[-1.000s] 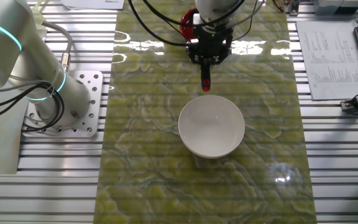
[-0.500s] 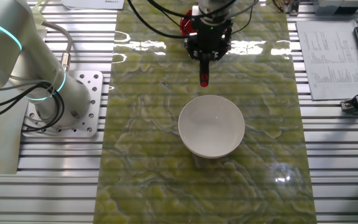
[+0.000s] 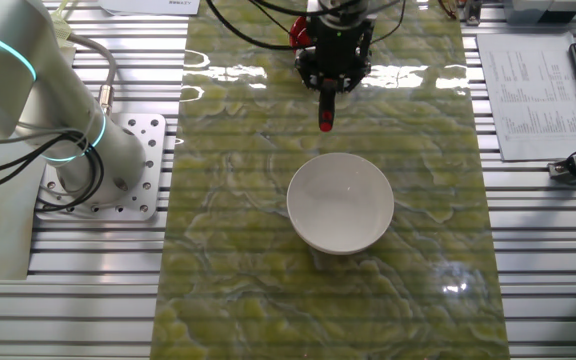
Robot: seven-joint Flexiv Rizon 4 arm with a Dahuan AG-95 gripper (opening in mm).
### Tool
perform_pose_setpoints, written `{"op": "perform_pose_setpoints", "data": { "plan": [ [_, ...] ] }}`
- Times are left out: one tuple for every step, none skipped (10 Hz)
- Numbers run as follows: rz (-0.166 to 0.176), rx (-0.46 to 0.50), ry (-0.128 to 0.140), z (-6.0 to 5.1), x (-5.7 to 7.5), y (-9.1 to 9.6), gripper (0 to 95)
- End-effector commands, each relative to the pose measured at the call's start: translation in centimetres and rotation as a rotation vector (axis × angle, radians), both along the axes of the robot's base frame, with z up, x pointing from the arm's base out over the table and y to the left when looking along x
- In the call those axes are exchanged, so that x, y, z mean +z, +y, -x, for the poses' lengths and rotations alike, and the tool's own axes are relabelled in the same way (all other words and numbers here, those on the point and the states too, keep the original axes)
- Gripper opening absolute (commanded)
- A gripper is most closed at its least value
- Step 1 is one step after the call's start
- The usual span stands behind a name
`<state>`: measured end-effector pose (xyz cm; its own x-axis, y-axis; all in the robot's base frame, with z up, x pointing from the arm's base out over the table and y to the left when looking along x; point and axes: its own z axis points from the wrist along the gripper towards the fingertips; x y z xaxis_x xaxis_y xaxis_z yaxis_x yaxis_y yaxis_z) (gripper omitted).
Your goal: Scoop water with a large spoon from one bowl to another
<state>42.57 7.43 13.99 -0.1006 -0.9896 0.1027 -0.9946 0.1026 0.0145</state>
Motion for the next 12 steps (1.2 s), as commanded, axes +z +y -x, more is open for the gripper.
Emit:
{"op": "perform_pose_setpoints", "data": {
  "plan": [
    [0.007,-0.006,0.000,-0.1,0.0,0.0,0.0],
    [0.011,-0.008,0.000,-0.1,0.0,0.0,0.0],
    [0.019,-0.013,0.000,-0.1,0.1,0.0,0.0],
    [0.025,-0.013,0.001,-0.1,0.1,0.0,0.0],
    [0.031,-0.013,0.002,0.0,0.3,0.0,0.0],
    [0.034,-0.018,0.004,0.0,0.5,0.0,0.0],
    [0.032,-0.023,0.005,0.0,0.7,0.0,0.0],
    [0.032,-0.029,0.008,-0.1,0.9,0.1,0.0],
    [0.033,-0.033,0.012,-0.2,1.1,0.1,0.0],
    [0.035,-0.039,0.017,-0.2,1.5,0.2,0.0],
    [0.036,-0.042,0.021,-0.3,1.7,0.3,0.0],
    [0.035,-0.045,0.027,-0.3,2.0,0.4,0.0]
  ]
}}
